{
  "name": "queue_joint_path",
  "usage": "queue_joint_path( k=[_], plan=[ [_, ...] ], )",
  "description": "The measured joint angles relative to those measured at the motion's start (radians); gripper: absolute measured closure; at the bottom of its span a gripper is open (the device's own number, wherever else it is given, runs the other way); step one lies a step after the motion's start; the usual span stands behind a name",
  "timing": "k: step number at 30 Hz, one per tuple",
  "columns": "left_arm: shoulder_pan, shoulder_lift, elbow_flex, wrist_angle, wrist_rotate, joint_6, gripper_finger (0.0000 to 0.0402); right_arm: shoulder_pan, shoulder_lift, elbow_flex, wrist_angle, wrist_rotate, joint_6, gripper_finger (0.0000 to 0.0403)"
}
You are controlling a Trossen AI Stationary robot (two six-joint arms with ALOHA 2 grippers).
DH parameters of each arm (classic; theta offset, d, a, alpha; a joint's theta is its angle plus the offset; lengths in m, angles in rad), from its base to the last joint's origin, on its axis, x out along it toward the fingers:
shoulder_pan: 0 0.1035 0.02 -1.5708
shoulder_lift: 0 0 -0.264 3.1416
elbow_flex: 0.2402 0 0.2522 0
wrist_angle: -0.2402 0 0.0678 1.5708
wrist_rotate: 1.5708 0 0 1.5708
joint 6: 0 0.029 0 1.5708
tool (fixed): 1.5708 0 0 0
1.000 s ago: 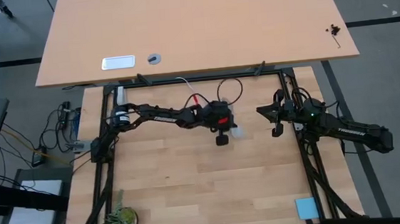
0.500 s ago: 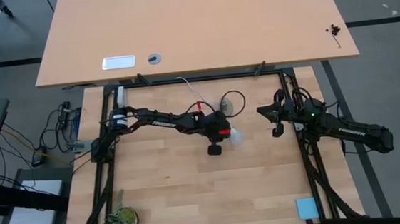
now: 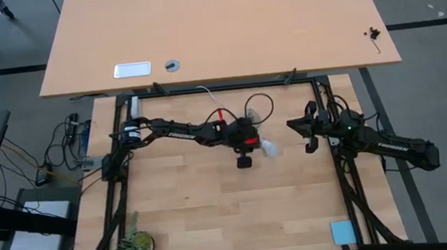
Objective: Screw lightbulb
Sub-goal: Insert the white lightbulb into the gold lamp
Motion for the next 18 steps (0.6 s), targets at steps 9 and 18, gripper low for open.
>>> queue_joint_path(
  k=[9, 18],
  plan=[
    [0.072, 0.013, 0.000, 0.135, 0.019, -0.038, 0.0401, 0.000, 0.000, 0.000, 0.000, 0.000, 0.000, 0.0358],
    [0.104, 0.015, 0.000, 0.183, 0.029, -0.053, 0.0384, 0.000, 0.000, 0.000, 0.008, 0.000, 0.000, 0.0358]
  ],
)
